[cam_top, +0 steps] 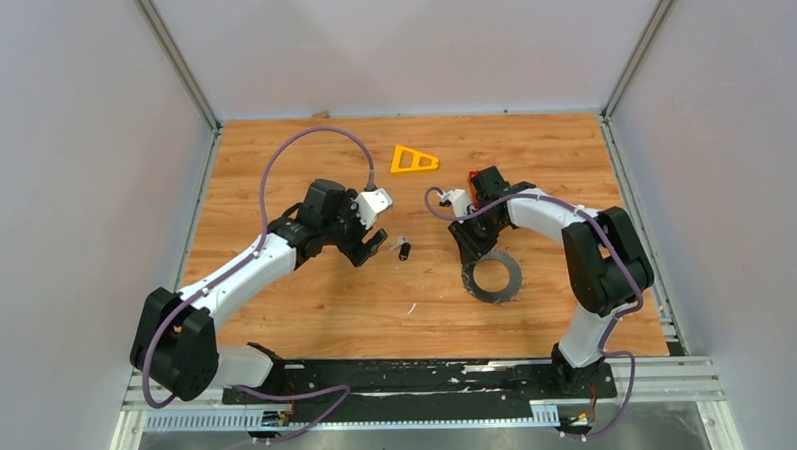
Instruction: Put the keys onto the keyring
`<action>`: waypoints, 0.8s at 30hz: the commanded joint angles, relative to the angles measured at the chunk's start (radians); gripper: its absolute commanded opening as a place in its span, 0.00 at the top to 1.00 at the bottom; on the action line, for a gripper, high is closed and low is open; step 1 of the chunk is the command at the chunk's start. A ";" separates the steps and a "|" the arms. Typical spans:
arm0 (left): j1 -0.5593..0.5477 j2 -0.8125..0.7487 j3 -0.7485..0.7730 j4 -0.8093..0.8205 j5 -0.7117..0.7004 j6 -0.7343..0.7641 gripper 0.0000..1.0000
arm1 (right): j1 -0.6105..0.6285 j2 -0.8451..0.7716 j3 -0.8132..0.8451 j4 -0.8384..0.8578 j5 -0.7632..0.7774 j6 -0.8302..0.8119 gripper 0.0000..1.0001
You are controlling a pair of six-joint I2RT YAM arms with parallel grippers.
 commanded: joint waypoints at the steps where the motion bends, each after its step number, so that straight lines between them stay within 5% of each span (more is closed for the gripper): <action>1: 0.001 -0.027 -0.002 0.044 0.000 0.021 0.11 | -0.003 0.014 0.035 -0.010 -0.027 0.012 0.72; 14: 0.001 -0.015 -0.002 0.049 -0.005 0.024 0.11 | -0.003 0.000 0.055 -0.013 -0.029 0.003 0.99; 24: 0.001 -0.003 -0.007 0.103 0.090 0.058 0.10 | -0.004 -0.133 0.045 -0.003 -0.146 -0.073 1.00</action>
